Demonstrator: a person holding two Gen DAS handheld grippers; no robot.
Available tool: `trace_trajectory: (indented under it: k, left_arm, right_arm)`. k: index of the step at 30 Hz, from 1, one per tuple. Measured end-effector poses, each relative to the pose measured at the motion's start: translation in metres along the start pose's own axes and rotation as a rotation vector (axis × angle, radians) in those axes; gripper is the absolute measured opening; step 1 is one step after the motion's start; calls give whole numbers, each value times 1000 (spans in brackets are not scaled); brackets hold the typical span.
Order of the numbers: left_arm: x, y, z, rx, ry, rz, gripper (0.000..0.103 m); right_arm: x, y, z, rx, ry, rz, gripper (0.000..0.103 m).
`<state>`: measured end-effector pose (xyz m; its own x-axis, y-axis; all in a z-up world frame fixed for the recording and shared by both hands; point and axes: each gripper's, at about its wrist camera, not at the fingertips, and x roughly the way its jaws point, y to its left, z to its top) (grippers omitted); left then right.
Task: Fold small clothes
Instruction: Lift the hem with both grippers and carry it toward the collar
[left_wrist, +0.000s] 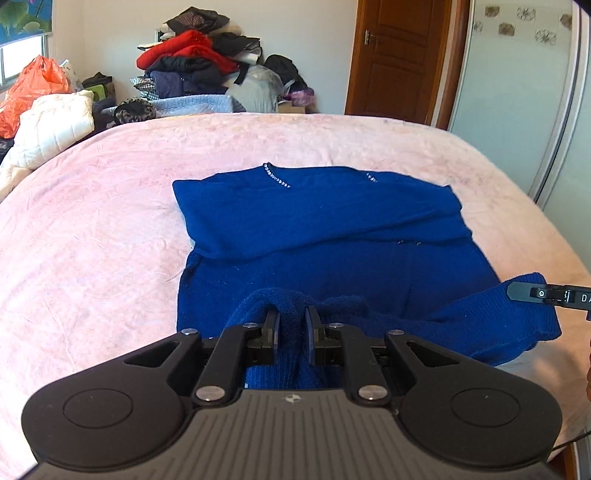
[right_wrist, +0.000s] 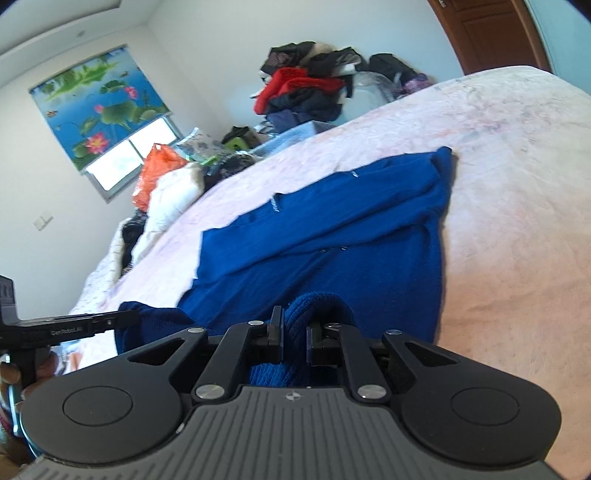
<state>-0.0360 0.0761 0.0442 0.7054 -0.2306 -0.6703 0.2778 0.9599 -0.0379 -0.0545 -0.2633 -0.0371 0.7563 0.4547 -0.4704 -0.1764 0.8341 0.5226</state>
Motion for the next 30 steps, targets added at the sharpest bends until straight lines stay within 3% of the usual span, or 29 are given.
trace_trajectory:
  k: [13, 30]
  left_arm:
    - [23, -11, 2, 3, 23, 143, 13]
    - [24, -20, 16, 30, -15, 187, 13]
  right_arm:
    - [16, -3, 1, -4, -14, -46, 14]
    - [21, 6, 19, -47, -43, -61, 14]
